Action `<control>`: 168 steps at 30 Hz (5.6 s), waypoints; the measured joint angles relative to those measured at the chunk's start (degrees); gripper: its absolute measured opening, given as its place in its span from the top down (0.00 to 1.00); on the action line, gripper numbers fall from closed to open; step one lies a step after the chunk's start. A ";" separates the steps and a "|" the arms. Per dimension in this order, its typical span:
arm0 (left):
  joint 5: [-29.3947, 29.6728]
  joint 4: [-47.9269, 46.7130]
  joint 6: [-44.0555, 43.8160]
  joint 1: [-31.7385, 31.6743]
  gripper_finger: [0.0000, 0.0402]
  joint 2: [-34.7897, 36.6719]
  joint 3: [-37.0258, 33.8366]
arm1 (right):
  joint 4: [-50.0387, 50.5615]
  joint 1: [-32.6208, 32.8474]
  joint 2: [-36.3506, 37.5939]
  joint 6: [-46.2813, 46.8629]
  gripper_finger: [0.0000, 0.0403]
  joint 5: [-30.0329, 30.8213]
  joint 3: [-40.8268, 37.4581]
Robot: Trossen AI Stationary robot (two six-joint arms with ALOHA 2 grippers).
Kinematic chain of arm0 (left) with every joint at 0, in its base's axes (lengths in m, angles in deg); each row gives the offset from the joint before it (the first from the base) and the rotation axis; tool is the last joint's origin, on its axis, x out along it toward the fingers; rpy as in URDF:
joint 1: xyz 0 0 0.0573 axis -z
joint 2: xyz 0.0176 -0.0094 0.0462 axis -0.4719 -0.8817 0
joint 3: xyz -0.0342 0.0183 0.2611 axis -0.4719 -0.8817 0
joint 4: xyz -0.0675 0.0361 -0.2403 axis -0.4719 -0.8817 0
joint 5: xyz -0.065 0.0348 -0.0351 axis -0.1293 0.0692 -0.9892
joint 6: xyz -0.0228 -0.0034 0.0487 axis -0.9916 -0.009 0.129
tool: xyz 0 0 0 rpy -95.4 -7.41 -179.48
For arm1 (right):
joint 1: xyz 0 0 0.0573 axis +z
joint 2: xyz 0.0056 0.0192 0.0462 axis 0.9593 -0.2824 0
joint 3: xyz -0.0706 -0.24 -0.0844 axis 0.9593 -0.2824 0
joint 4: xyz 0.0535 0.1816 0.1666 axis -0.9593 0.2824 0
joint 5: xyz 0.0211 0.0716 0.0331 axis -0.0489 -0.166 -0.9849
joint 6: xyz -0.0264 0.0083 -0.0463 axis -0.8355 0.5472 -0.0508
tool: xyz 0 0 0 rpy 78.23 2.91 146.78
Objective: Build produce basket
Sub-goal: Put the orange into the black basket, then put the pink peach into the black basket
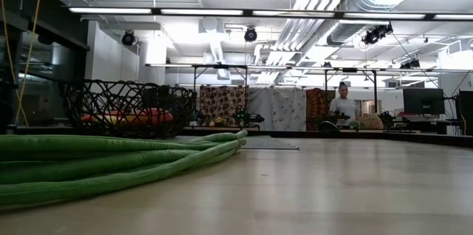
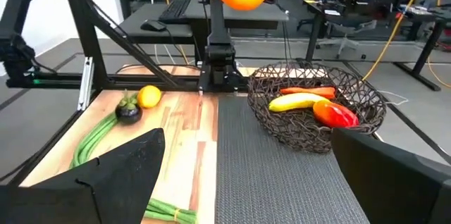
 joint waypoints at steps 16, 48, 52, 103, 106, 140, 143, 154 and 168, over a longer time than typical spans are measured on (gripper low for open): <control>5.04 -4.43 -2.80 -5.03 0.25 -7.46 3.09 | -0.37 0.00 0.00 0.83 0.01 -0.16 0.00; -4.11 -34.50 0.46 -38.75 0.25 -59.51 23.58 | 1.93 -0.22 -0.02 2.61 0.01 1.09 -0.04; -1.97 -33.16 0.21 -38.70 0.25 -60.08 23.58 | 1.93 -0.22 -0.02 2.61 0.01 1.11 -0.04; -2.86 -35.19 0.90 -38.75 0.01 -52.02 27.74 | 1.86 -0.20 -0.02 3.96 0.01 0.75 -0.04; -4.15 -34.41 -1.08 -38.08 0.01 -47.86 28.81 | 1.67 -0.20 -0.02 3.63 0.01 -0.69 -0.04; 6.19 12.83 0.70 7.34 0.01 -12.09 0.81 | -9.00 -0.15 -0.02 23.55 0.01 -5.14 -0.04; 6.19 12.83 -0.53 7.34 0.01 -12.09 0.81 | -9.57 -0.15 -0.02 24.95 0.01 -5.12 -0.04; 6.14 12.83 -0.25 7.39 0.01 -12.11 0.81 | -9.34 -0.17 -0.08 23.16 0.01 -4.29 -0.04; 6.14 12.76 -2.21 7.39 0.01 -12.13 0.81 | -8.86 -0.17 -0.12 26.72 0.01 -1.57 -0.04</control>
